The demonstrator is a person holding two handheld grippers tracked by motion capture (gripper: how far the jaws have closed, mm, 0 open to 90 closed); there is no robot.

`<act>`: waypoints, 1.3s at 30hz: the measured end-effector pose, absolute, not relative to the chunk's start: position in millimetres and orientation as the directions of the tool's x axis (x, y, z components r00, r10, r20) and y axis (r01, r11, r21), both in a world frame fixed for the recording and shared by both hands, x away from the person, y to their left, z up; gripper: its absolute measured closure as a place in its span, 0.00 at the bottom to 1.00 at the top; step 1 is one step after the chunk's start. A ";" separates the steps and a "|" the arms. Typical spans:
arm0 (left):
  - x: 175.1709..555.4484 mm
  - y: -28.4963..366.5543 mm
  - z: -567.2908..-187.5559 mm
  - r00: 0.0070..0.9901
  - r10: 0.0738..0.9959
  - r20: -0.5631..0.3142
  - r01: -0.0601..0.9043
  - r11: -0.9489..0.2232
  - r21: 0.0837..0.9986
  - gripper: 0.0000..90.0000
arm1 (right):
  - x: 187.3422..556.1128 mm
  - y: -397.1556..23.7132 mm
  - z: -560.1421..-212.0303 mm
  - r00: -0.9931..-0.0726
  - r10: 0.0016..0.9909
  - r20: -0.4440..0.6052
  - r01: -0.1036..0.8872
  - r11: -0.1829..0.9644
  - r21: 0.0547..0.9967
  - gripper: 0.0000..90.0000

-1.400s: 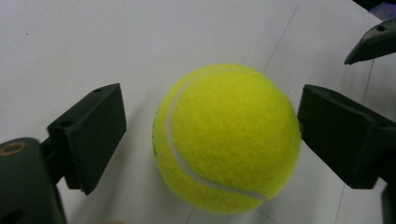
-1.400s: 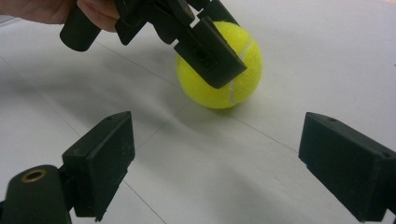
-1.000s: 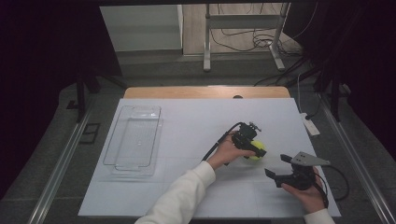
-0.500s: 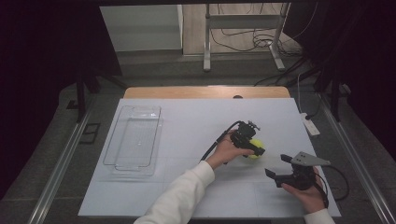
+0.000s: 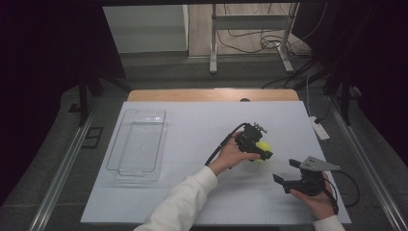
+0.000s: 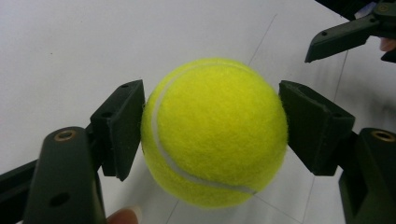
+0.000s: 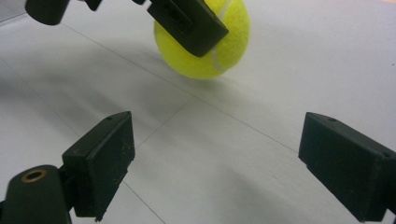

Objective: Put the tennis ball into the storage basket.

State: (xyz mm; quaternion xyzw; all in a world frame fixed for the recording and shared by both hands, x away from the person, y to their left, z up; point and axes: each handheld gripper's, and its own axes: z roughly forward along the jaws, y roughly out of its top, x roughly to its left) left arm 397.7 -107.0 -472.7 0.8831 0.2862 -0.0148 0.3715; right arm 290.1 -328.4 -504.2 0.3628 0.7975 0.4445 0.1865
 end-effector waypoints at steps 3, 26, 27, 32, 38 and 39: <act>395.4 -106.2 -469.9 0.837 0.494 -0.236 0.513 -0.556 0.655 0.31 | 289.9 -328.2 -504.2 -0.669 0.743 0.026 0.411 0.340 0.846 0.12; 387.3 -85.9 -455.8 0.831 0.506 -0.228 0.503 -0.511 0.697 0.31 | 289.8 -328.2 -503.9 -0.666 0.745 0.027 0.412 0.338 0.846 0.12; 386.8 -85.4 -455.2 0.832 0.506 -0.226 0.501 -0.512 0.697 0.31 | 289.8 -328.4 -503.9 -0.665 0.746 0.026 0.413 0.338 0.846 0.12; 383.7 -81.8 -452.0 0.833 0.505 -0.226 0.496 -0.503 0.707 0.31 | 289.5 -327.9 -503.7 -0.667 0.745 0.024 0.411 0.341 0.846 0.12; 380.1 -75.2 -448.9 0.836 0.498 -0.228 0.488 -0.488 0.724 0.31 | 289.5 -328.2 -503.9 -0.666 0.746 0.025 0.413 0.340 0.845 0.12; 379.8 -74.3 -448.6 0.836 0.498 -0.229 0.488 -0.487 0.725 0.31 | 289.5 -328.1 -503.9 -0.667 0.745 0.026 0.413 0.340 0.845 0.12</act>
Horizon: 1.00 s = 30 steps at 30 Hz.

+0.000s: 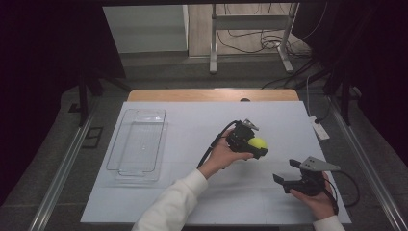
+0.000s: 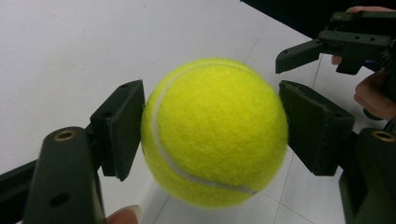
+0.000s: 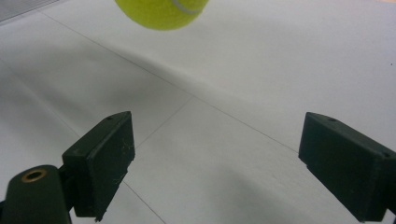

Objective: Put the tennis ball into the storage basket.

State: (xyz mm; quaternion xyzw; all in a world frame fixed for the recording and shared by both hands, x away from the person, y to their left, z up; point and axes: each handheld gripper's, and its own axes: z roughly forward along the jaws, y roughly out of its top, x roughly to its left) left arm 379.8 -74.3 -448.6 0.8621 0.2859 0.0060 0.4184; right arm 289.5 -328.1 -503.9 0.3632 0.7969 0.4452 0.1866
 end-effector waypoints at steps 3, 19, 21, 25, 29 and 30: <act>379.4 -70.4 -447.9 0.837 0.496 -0.230 0.485 -0.478 0.733 0.31 | 289.6 -327.8 -504.2 -0.667 0.745 0.024 0.413 0.343 0.844 0.12; 373.4 -53.8 -446.1 0.833 0.498 -0.242 0.481 -0.435 0.761 0.31 | 289.8 -327.6 -504.9 -0.666 0.746 0.020 0.414 0.347 0.841 0.12; 372.5 -52.8 -445.2 0.834 0.498 -0.237 0.477 -0.436 0.763 0.31 | 289.8 -327.5 -504.9 -0.666 0.746 0.019 0.414 0.348 0.841 0.12; 371.3 -51.4 -443.6 0.836 0.496 -0.235 0.471 -0.430 0.770 0.31 | 289.9 -327.4 -504.9 -0.665 0.746 0.019 0.414 0.348 0.841 0.12; 369.6 -50.5 -442.3 0.838 0.495 -0.232 0.467 -0.428 0.774 0.31 | 289.9 -327.5 -505.1 -0.665 0.747 0.019 0.415 0.348 0.840 0.12; 369.0 -50.0 -442.0 0.838 0.494 -0.232 0.465 -0.425 0.777 0.31 | 289.9 -327.5 -505.1 -0.665 0.747 0.019 0.415 0.348 0.840 0.12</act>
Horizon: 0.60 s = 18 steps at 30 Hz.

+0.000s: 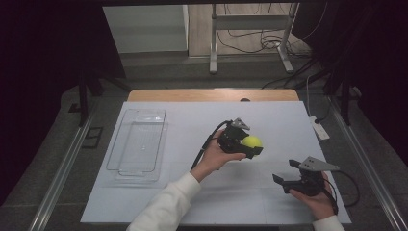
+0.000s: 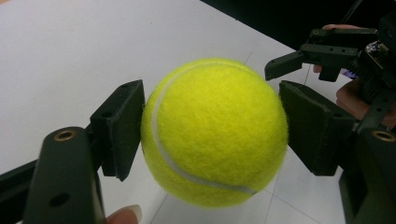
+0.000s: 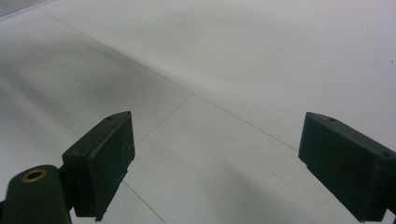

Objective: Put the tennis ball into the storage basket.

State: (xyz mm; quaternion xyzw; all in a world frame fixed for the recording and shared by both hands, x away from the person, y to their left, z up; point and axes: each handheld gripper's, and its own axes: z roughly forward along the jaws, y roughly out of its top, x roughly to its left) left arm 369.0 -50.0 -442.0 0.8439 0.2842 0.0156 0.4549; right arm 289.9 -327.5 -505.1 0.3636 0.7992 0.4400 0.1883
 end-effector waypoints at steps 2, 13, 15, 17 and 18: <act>368.3 -48.8 -441.1 0.839 0.492 -0.233 0.463 -0.420 0.780 0.31 | 289.9 -327.6 -505.0 -0.665 0.746 0.018 0.415 0.349 0.841 0.12; 362.2 -40.6 -438.9 0.841 0.489 -0.231 0.453 -0.404 0.795 0.31 | 289.8 -327.3 -505.0 -0.665 0.746 0.017 0.414 0.350 0.840 0.12; 361.5 -38.7 -438.8 0.838 0.492 -0.235 0.457 -0.399 0.795 0.31 | 289.9 -327.4 -505.0 -0.665 0.746 0.018 0.414 0.349 0.841 0.12; 359.7 -34.1 -437.8 0.838 0.492 -0.235 0.454 -0.391 0.800 0.31 | 289.9 -327.4 -505.0 -0.665 0.746 0.017 0.414 0.350 0.840 0.12; 359.7 -34.1 -437.8 0.838 0.492 -0.235 0.454 -0.391 0.800 0.31 | 289.9 -327.4 -505.1 -0.665 0.746 0.017 0.414 0.350 0.840 0.12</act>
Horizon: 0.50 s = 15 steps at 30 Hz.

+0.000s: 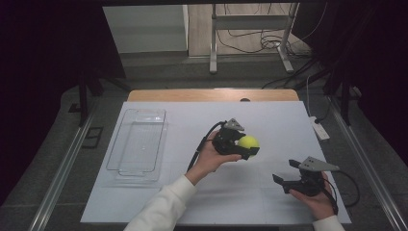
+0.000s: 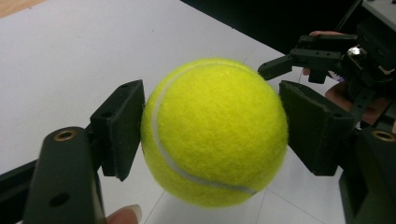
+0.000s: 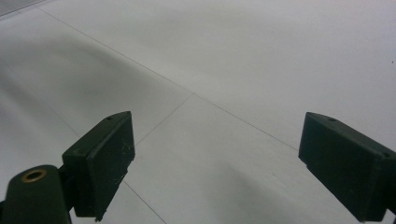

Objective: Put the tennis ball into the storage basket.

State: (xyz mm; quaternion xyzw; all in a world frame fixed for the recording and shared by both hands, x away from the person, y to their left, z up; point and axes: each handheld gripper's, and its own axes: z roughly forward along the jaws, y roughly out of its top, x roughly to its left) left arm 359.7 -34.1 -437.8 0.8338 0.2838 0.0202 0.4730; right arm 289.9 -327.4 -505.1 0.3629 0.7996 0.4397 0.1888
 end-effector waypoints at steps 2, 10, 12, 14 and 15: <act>357.6 -30.6 -436.9 0.838 0.493 -0.234 0.451 -0.385 0.805 0.31 | 290.0 -327.5 -505.2 -0.665 0.746 0.017 0.415 0.350 0.840 0.12; 350.6 -17.3 -434.6 0.840 0.494 -0.226 0.441 -0.377 0.814 0.31 | 289.5 -326.6 -504.8 -0.665 0.747 0.014 0.414 0.353 0.839 0.12; 349.8 -15.1 -434.0 0.840 0.495 -0.224 0.439 -0.375 0.817 0.31 | 289.3 -325.9 -504.8 -0.664 0.748 0.012 0.415 0.354 0.838 0.12; 349.0 -13.1 -433.5 0.840 0.495 -0.223 0.436 -0.371 0.820 0.31 | 289.2 -325.9 -504.7 -0.664 0.748 0.011 0.414 0.354 0.839 0.12; 348.2 -10.9 -432.9 0.839 0.496 -0.223 0.435 -0.366 0.823 0.31 | 289.1 -326.0 -504.5 -0.664 0.748 0.012 0.414 0.354 0.839 0.12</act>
